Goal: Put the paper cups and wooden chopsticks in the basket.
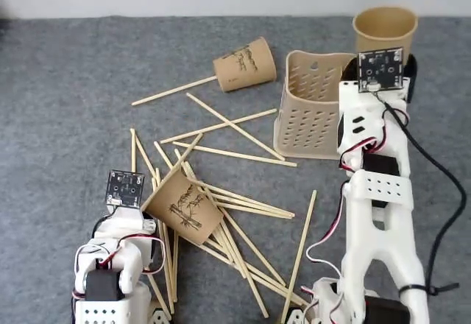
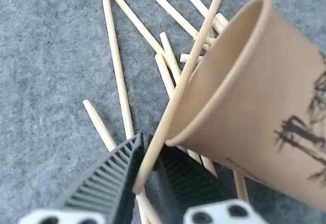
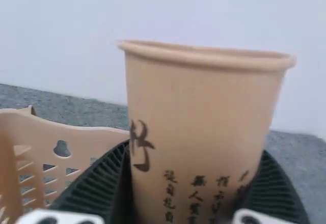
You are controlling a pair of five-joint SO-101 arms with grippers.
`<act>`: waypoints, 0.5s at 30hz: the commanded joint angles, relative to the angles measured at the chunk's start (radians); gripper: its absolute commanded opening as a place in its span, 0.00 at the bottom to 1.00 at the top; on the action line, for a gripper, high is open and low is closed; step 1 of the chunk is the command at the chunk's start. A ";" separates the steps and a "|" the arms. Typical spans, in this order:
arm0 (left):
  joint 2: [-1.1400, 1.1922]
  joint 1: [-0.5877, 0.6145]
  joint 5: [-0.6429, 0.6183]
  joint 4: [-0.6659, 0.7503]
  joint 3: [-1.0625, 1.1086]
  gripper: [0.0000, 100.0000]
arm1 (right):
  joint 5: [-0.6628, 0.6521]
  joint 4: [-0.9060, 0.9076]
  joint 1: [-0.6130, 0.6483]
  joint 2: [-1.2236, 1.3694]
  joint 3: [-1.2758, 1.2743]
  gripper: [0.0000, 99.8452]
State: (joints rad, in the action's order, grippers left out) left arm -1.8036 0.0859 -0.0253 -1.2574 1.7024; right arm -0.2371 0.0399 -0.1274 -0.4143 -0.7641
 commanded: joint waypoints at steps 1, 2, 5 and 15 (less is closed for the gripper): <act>-0.014 -0.006 0.002 -0.005 -0.019 0.01 | 0.072 0.091 -0.012 -0.039 0.000 0.41; -0.014 -0.006 0.002 -0.005 -0.019 0.01 | 0.086 0.119 -0.012 -0.064 0.000 0.42; -0.014 -0.006 0.002 -0.005 -0.019 0.01 | 0.103 0.208 -0.004 -0.159 0.000 0.42; -0.014 -0.006 0.002 -0.005 -0.019 0.01 | 0.104 0.406 0.073 -0.460 -0.002 0.42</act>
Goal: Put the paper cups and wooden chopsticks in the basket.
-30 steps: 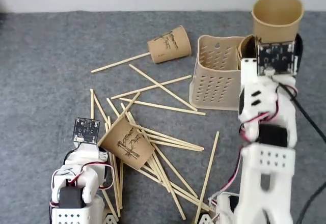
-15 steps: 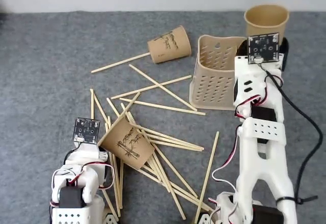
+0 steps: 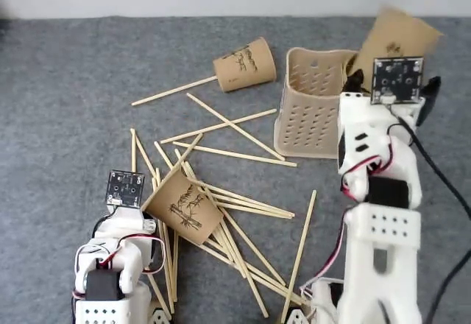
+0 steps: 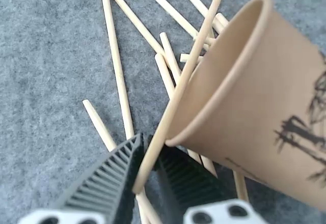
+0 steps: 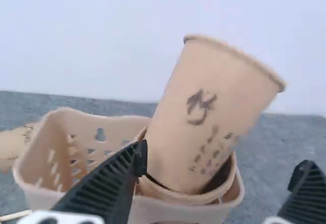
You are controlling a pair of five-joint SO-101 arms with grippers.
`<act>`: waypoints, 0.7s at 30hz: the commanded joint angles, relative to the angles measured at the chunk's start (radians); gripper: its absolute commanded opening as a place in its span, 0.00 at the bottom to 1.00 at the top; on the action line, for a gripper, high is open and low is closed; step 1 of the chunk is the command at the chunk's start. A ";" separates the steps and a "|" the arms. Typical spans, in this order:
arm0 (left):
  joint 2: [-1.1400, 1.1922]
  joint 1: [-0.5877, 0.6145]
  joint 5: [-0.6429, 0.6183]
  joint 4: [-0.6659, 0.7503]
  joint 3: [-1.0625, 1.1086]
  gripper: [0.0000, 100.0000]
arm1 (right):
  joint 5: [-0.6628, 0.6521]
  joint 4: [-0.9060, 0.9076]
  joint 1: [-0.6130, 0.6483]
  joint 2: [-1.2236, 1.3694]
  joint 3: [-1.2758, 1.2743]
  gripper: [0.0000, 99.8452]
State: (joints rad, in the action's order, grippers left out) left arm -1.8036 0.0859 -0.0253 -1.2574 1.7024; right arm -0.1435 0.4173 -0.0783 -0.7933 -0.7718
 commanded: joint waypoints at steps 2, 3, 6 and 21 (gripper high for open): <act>-0.014 -0.006 0.002 -0.005 -0.019 0.01 | 0.011 0.031 0.028 -0.097 0.006 0.42; -0.014 -0.006 0.002 -0.005 -0.019 0.01 | 0.011 0.031 0.028 -0.101 0.006 0.42; -0.014 -0.006 0.002 -0.005 -0.019 0.01 | 0.011 0.031 0.028 -0.101 0.000 0.42; -0.014 -0.006 0.002 -0.005 -0.019 0.01 | 0.009 0.013 0.001 -0.101 0.190 0.00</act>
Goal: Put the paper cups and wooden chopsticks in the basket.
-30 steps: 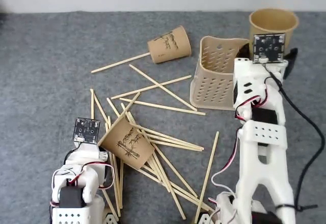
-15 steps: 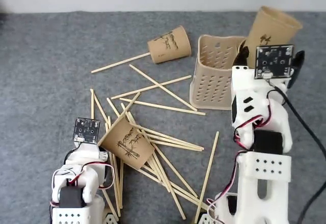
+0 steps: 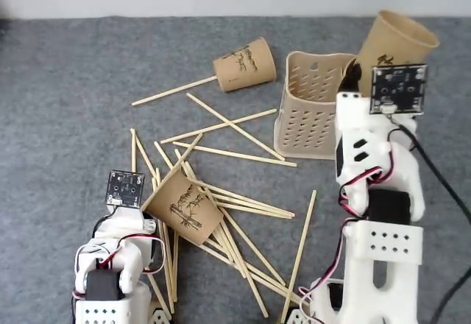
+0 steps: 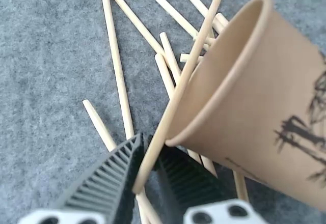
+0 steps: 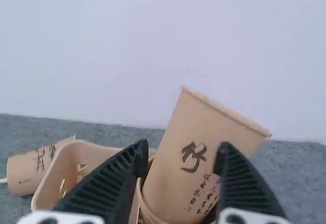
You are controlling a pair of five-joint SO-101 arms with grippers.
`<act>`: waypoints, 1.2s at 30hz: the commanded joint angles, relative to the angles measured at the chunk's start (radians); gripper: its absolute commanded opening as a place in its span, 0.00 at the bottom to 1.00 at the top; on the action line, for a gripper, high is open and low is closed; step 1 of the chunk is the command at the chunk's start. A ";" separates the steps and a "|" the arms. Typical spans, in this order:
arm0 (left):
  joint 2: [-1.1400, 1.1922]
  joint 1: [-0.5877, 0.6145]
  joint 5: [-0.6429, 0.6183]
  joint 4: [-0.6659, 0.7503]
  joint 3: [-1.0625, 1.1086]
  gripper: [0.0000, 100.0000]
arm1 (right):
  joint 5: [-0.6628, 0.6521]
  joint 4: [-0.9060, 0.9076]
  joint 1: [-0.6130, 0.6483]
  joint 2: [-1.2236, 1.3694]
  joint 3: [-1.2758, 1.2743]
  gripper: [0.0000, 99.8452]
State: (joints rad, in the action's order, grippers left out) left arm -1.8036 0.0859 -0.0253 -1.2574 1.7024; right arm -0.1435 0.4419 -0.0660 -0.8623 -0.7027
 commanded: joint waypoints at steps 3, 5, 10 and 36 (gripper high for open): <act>-0.014 -0.006 0.002 -0.005 -0.019 0.01 | 0.011 -0.047 -0.030 -0.030 0.173 0.04; -0.014 -0.006 0.002 -0.005 -0.019 0.01 | 0.003 -0.142 -0.035 -0.028 0.178 0.04; -0.014 -0.006 0.002 -0.005 -0.019 0.01 | 0.002 -0.352 -0.120 0.079 0.184 0.04; -0.014 -0.006 0.002 -0.005 -0.019 0.01 | -0.074 0.470 0.116 -0.188 0.183 0.06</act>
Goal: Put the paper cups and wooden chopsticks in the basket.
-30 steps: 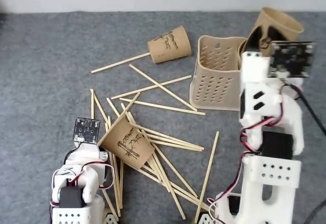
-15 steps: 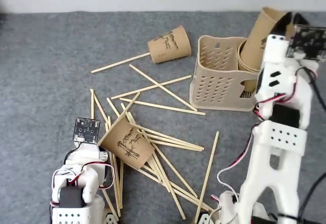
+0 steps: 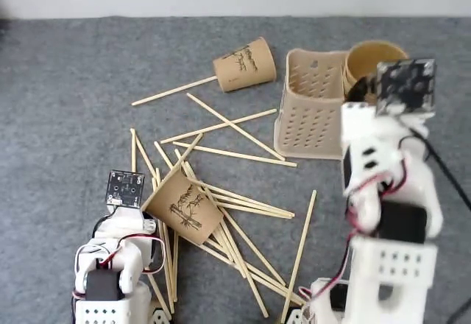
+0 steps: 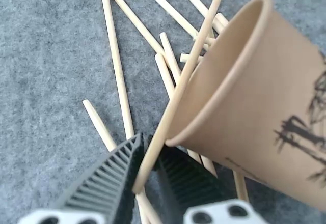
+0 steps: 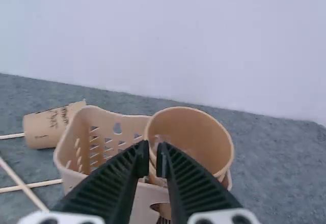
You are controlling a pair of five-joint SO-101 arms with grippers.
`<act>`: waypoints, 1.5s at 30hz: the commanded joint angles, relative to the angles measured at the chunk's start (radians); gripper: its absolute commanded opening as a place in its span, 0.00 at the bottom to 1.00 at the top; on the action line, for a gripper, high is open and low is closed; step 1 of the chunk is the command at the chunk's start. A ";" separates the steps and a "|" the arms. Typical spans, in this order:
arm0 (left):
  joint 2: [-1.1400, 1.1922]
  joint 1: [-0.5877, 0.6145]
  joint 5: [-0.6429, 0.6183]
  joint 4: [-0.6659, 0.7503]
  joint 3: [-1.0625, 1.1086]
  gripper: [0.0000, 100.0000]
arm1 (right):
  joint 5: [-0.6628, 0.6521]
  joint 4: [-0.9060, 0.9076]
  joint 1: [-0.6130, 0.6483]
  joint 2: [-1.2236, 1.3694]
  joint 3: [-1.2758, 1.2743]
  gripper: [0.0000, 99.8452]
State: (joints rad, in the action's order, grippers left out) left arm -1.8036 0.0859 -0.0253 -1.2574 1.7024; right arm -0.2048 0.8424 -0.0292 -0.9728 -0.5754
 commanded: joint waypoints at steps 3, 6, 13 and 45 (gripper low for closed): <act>-0.014 -0.006 0.002 -0.005 -0.019 0.01 | -0.008 0.194 0.203 -0.079 0.052 0.15; -0.014 -0.006 0.002 -0.005 -0.019 0.01 | 0.038 0.314 0.325 -0.041 0.046 0.23; -0.014 -0.006 0.002 -0.005 -0.019 0.01 | 0.215 0.426 0.585 0.102 0.044 0.33; -0.014 -0.006 0.002 -0.005 -0.019 0.01 | 0.315 0.220 0.977 0.647 0.044 0.38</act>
State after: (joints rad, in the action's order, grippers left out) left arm -1.8036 0.0859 -0.0253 -1.2574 1.7024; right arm 0.1005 1.0802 0.9406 -0.3237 -0.5754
